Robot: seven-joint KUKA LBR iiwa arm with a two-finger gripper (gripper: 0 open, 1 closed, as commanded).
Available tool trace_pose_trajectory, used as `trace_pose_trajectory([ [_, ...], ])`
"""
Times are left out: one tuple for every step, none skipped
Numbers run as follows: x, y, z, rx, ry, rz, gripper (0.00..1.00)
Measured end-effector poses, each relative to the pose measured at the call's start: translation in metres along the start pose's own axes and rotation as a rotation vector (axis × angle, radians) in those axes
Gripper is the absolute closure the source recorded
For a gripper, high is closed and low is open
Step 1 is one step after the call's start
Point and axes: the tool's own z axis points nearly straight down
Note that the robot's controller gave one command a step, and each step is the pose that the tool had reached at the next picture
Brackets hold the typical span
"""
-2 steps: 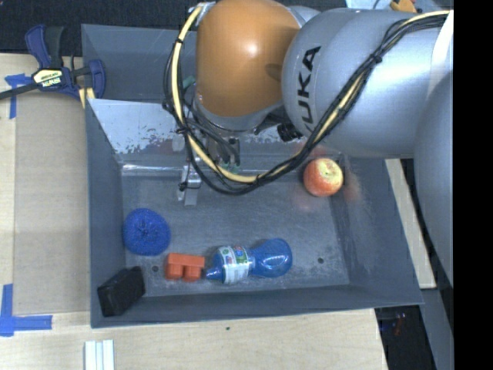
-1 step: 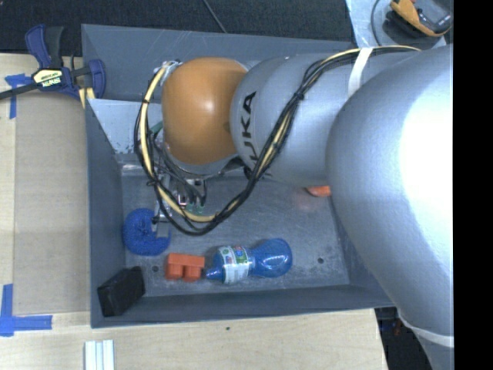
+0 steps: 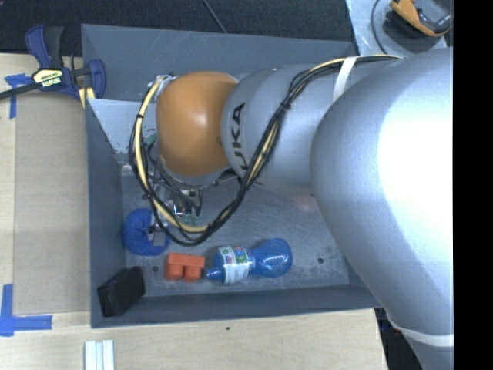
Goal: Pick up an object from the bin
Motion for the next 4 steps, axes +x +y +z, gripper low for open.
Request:
trace_pose_trajectory([
  [0.006, 0.016, 0.005, -0.001, 0.003, 0.05, 0.0],
  [0.014, 0.014, 0.045, -0.002, -0.005, 0.131, 0.0],
  [0.015, 0.007, 0.043, -0.007, -0.009, 0.125, 1.0],
  [0.015, 0.007, 0.043, -0.007, -0.009, 0.125, 1.0],
])
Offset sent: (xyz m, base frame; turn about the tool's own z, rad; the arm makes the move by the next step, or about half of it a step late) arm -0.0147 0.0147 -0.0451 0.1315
